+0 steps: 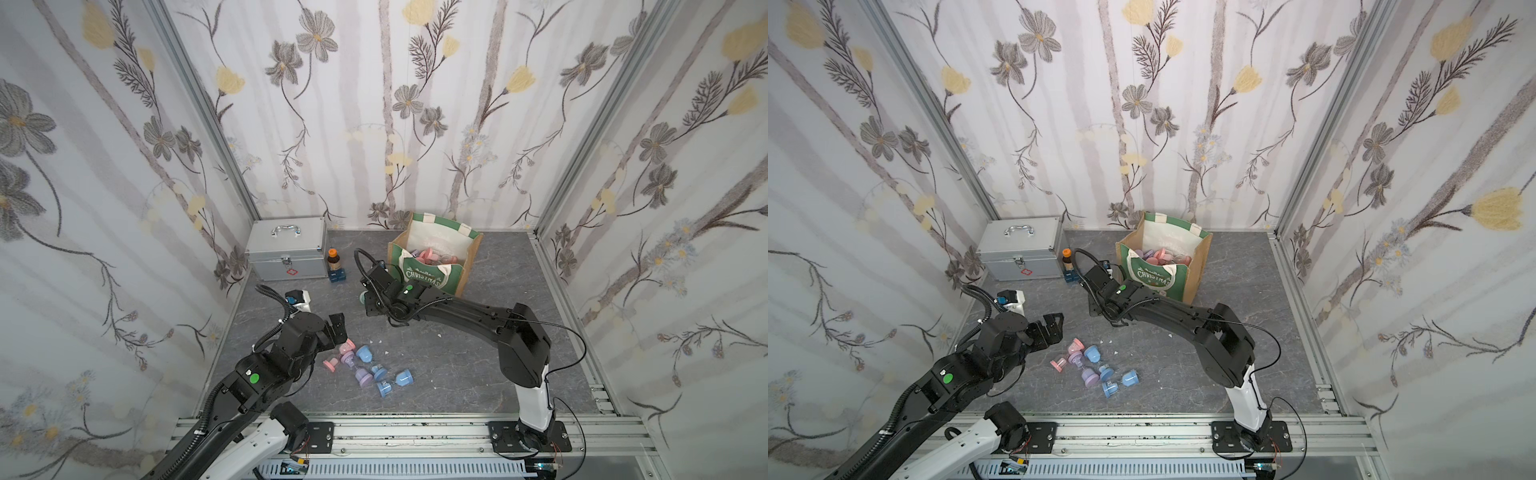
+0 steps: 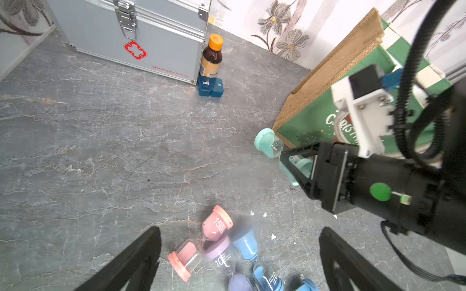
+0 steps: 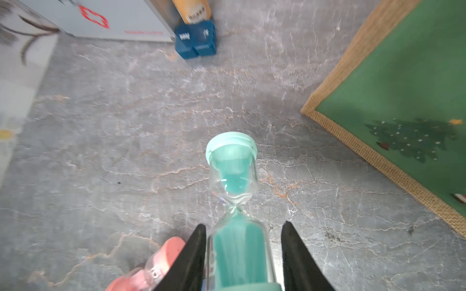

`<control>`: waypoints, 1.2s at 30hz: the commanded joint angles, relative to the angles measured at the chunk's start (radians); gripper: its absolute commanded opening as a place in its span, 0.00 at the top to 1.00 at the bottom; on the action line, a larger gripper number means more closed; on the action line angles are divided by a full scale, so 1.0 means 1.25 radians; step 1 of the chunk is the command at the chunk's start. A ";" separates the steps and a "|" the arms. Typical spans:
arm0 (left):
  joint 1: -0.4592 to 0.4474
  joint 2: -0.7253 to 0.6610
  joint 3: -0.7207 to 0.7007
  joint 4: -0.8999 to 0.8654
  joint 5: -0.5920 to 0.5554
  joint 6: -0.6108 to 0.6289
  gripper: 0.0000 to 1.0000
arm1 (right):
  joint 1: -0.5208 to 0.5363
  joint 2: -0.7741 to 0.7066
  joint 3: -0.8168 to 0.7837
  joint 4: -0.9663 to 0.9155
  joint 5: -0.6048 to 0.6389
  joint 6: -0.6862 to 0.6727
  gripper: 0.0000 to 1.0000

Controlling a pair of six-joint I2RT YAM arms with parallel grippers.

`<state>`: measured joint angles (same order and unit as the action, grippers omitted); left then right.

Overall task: Put the hourglass into the canvas bag
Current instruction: Pick up the hourglass from the center of the board, then place the hourglass in the canvas bag.

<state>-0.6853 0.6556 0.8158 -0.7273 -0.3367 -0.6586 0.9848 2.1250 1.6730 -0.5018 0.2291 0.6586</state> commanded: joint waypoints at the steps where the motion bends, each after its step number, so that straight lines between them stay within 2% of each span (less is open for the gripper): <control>1: 0.001 0.018 0.024 0.043 0.025 0.010 0.00 | -0.014 -0.060 0.001 0.028 -0.011 -0.017 0.81; 16: 0.001 0.180 0.101 0.178 0.151 0.053 0.00 | -0.162 -0.268 0.059 0.032 -0.084 -0.047 0.82; 23: 0.001 0.263 0.136 0.230 0.191 0.063 0.00 | -0.294 -0.313 0.015 0.061 -0.116 -0.043 0.82; 29: 0.001 0.317 0.141 0.277 0.209 0.061 0.00 | -0.365 -0.248 -0.018 0.103 -0.138 -0.050 0.81; 36: 0.001 0.348 0.143 0.278 0.201 0.063 0.00 | -0.392 -0.089 0.054 0.120 -0.137 -0.120 0.81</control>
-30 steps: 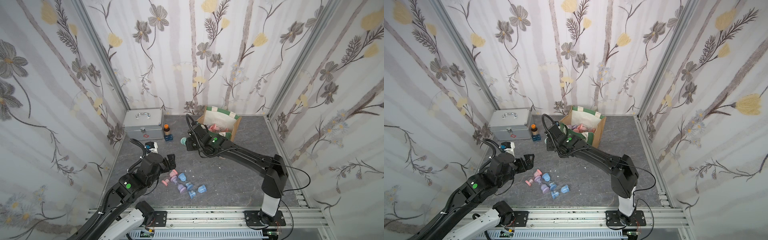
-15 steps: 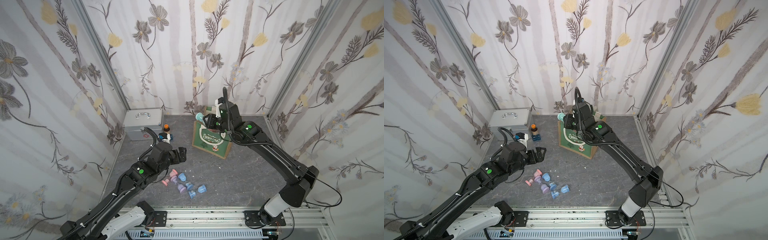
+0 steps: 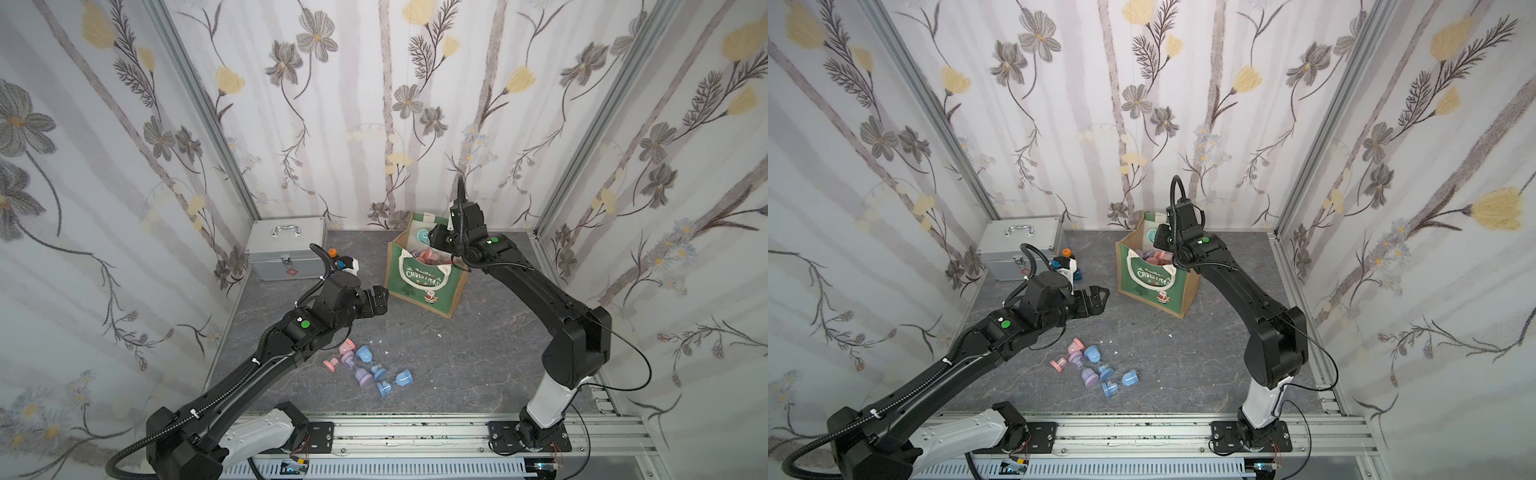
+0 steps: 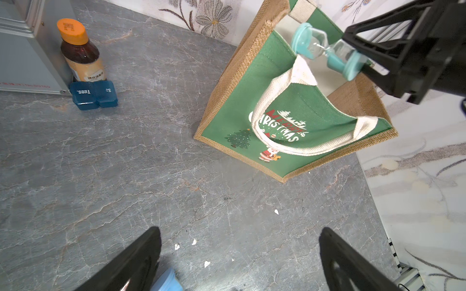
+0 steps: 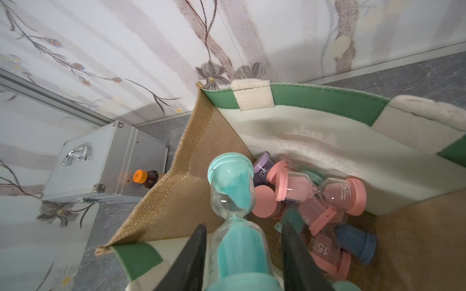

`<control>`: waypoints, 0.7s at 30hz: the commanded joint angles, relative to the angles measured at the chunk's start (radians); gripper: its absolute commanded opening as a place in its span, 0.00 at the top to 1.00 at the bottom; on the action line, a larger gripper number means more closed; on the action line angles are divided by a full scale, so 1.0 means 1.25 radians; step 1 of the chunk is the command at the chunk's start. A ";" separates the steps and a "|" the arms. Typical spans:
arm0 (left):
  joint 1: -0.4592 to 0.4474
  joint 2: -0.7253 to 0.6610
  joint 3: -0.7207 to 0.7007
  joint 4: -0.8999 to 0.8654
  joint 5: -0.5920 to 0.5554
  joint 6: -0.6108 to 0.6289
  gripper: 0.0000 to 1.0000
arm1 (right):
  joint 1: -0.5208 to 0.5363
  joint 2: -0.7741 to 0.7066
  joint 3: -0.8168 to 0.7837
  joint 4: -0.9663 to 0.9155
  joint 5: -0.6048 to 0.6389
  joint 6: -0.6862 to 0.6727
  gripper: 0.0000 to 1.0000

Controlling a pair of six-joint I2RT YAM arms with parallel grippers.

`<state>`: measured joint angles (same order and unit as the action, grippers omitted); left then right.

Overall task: Put the hourglass into the canvas bag
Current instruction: Place the hourglass in the canvas bag.

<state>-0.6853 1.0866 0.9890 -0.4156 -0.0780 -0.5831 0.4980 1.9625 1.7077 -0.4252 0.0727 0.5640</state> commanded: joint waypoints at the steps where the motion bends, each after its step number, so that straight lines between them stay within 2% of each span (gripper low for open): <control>1: 0.001 0.002 0.001 0.029 -0.010 0.001 0.00 | -0.005 0.058 0.033 0.060 -0.007 -0.048 0.81; 7: 0.001 -0.009 -0.016 0.025 -0.033 0.001 0.00 | -0.011 0.128 0.021 0.085 0.021 -0.082 0.76; 10: 0.001 -0.013 -0.020 0.019 -0.042 0.003 0.00 | -0.011 0.124 0.007 0.089 0.042 -0.092 0.65; 12: 0.001 -0.012 -0.021 0.017 -0.039 0.004 0.00 | -0.010 0.101 -0.002 0.099 0.044 -0.099 0.48; 13: 0.001 -0.012 -0.019 0.016 -0.039 0.004 0.00 | -0.010 0.089 -0.006 0.105 0.044 -0.099 0.44; 18: 0.001 -0.013 -0.014 0.015 -0.039 0.002 0.00 | -0.007 0.006 -0.014 0.112 0.033 -0.116 0.32; 21: 0.001 -0.024 -0.015 0.007 -0.039 -0.002 0.00 | 0.005 -0.046 -0.021 0.097 0.007 -0.132 0.30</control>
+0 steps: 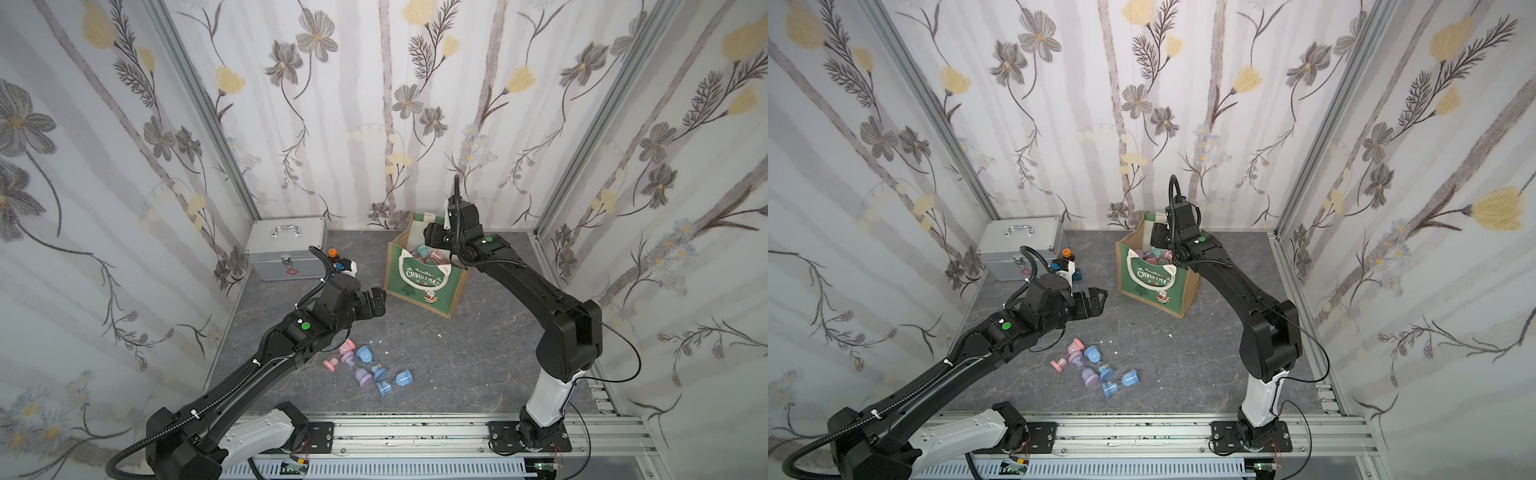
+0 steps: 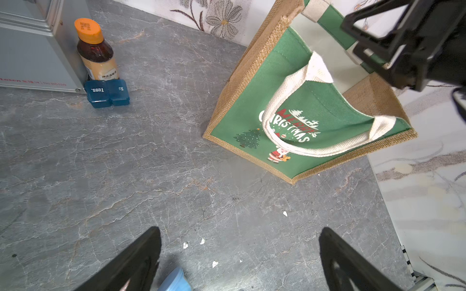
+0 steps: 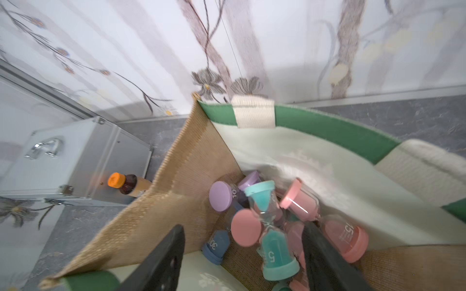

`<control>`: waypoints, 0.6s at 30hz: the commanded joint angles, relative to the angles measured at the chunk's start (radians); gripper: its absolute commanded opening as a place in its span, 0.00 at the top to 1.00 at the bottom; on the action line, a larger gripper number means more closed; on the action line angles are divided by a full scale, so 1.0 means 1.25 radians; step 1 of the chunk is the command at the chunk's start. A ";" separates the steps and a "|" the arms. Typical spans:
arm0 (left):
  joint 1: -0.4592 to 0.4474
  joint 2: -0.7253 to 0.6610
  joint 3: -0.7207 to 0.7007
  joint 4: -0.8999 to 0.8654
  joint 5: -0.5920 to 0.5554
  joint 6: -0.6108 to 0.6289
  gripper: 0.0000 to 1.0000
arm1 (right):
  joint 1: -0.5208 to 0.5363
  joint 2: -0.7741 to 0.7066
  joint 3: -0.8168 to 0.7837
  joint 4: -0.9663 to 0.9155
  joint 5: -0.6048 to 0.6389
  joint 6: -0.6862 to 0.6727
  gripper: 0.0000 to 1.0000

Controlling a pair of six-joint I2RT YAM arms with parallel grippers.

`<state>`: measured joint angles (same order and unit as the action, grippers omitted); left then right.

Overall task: Put the hourglass into the canvas bag
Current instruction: Place the hourglass in the canvas bag.

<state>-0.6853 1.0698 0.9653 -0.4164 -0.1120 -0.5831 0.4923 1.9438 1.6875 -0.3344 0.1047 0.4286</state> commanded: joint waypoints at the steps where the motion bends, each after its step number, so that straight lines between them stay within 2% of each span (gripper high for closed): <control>1: 0.001 -0.016 0.004 0.004 -0.011 -0.002 0.00 | 0.017 -0.045 -0.008 0.018 -0.018 -0.031 0.29; 6: 0.001 -0.047 -0.001 -0.050 -0.017 0.005 0.00 | 0.106 -0.131 -0.065 -0.016 0.011 -0.116 0.26; 12: 0.001 -0.117 -0.034 -0.122 -0.037 0.004 0.00 | 0.250 -0.210 -0.204 -0.040 0.049 -0.198 0.26; 18: 0.001 -0.196 -0.082 -0.172 -0.050 -0.013 0.00 | 0.333 -0.273 -0.377 -0.004 -0.017 -0.244 0.29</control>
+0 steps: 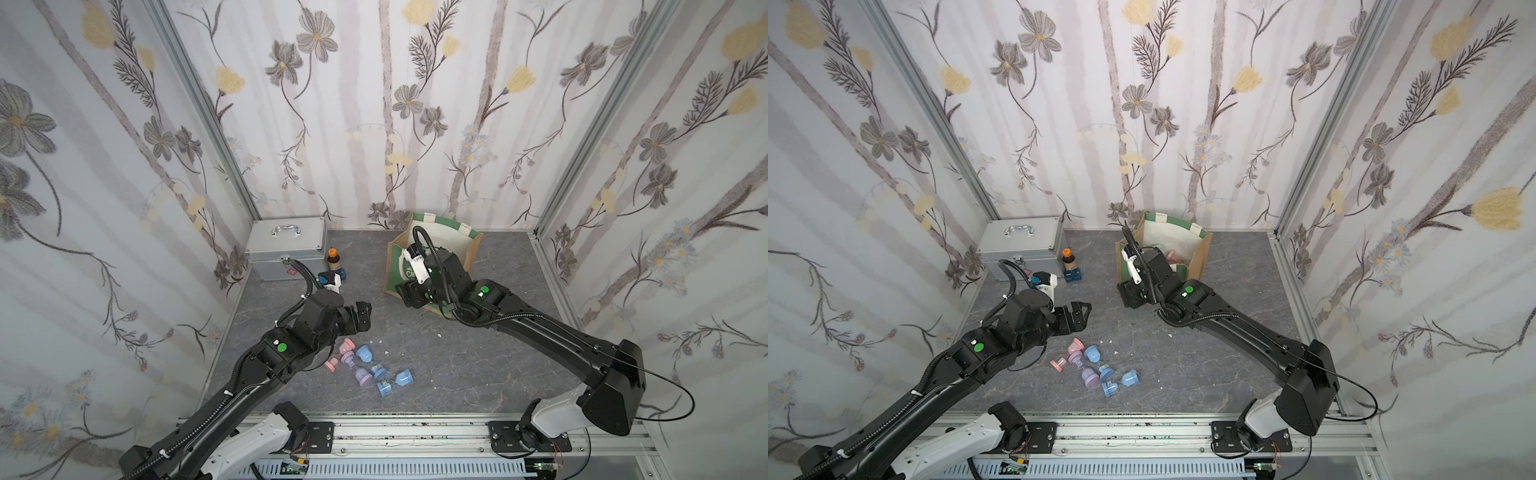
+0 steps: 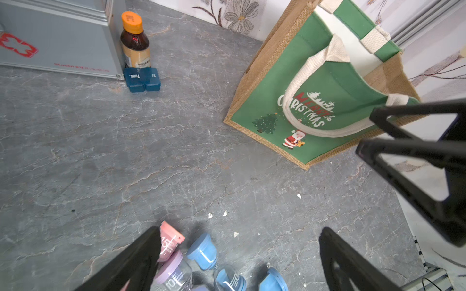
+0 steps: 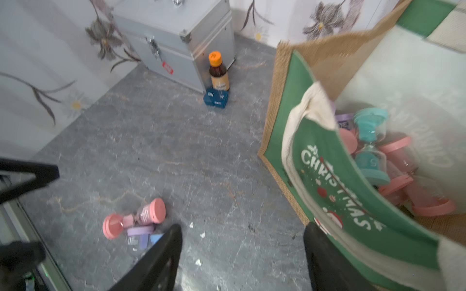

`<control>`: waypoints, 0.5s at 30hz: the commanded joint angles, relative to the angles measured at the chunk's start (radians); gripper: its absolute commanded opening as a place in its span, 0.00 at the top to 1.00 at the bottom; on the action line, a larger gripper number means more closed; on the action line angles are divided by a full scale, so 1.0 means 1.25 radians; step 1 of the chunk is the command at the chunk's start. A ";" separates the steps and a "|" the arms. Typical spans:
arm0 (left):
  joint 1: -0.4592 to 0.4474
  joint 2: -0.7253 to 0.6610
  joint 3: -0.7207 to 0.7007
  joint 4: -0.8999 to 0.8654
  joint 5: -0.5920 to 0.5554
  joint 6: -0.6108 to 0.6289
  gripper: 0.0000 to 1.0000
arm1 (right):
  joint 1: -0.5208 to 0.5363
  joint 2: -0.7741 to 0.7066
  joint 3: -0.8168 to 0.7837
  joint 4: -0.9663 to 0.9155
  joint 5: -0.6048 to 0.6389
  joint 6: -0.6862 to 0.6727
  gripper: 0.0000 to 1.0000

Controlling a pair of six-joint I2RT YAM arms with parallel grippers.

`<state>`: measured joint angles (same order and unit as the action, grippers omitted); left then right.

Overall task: Put the hourglass into the canvas bag
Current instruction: Place the hourglass in the canvas bag, then pick up the hourglass from the center of the board.

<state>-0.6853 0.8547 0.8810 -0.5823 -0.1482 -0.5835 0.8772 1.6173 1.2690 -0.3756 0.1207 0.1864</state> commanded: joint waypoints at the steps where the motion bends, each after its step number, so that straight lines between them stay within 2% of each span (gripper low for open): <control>1: 0.001 -0.032 -0.021 -0.046 -0.023 -0.016 0.00 | 0.038 -0.010 -0.059 0.030 -0.032 -0.057 0.29; 8: 0.002 -0.083 -0.036 -0.119 -0.003 -0.025 0.00 | 0.151 0.016 -0.157 0.065 -0.034 -0.116 0.26; 15: 0.002 -0.118 -0.049 -0.167 -0.009 -0.038 0.00 | 0.225 0.054 -0.225 0.148 -0.105 -0.165 0.26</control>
<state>-0.6842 0.7124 0.8188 -0.7490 -0.1532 -0.6102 1.1351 1.6760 1.0019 -0.2905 0.0448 0.0319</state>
